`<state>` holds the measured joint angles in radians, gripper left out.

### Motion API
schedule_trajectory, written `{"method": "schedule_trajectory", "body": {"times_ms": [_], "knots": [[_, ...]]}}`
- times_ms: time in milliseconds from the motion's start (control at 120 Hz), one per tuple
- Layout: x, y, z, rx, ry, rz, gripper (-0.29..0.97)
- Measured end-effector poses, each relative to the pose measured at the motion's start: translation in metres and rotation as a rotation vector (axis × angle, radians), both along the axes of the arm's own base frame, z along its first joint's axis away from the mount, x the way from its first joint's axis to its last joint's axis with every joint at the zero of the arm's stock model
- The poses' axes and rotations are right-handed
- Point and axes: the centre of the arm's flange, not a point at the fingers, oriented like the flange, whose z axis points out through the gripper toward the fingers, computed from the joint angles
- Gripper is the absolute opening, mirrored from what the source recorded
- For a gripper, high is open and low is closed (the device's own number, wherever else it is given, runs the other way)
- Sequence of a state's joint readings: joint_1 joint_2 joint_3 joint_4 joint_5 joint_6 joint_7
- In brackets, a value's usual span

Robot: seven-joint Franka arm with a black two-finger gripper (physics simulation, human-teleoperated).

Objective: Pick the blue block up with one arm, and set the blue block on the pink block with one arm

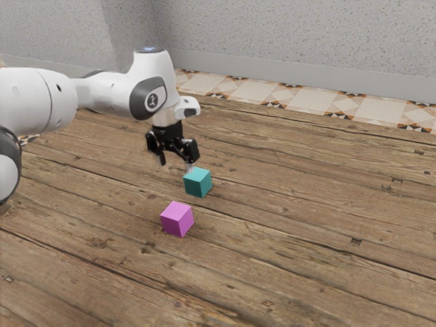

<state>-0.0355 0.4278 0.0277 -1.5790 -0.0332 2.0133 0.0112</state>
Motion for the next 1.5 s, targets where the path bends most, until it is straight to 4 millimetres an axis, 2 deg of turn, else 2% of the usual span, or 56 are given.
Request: {"method": "schedule_trajectory", "body": {"times_ms": [58, 100, 350, 533, 617, 833, 1133, 1217, 1500], "knots": [[0.018, -0.001, -0.006, 0.0, -0.003, 0.008, 0.68], [0.025, -0.002, -0.011, -0.002, 0.007, 0.016, 0.68], [0.028, 0.007, -0.054, -0.018, 0.102, 0.08, 0.68], [0.047, 0.012, -0.078, -0.023, 0.108, 0.1, 0.68], [0.057, 0.02, -0.077, -0.027, 0.09, 0.11, 0.68], [0.075, 0.017, -0.087, -0.035, 0.048, 0.092, 0.68], [0.085, 0.023, -0.109, -0.039, -0.015, 0.057, 0.67], [0.086, 0.023, -0.114, -0.042, -0.024, 0.046, 0.64], [0.084, 0.024, -0.126, -0.023, -0.025, 0.011, 0.37]]}}
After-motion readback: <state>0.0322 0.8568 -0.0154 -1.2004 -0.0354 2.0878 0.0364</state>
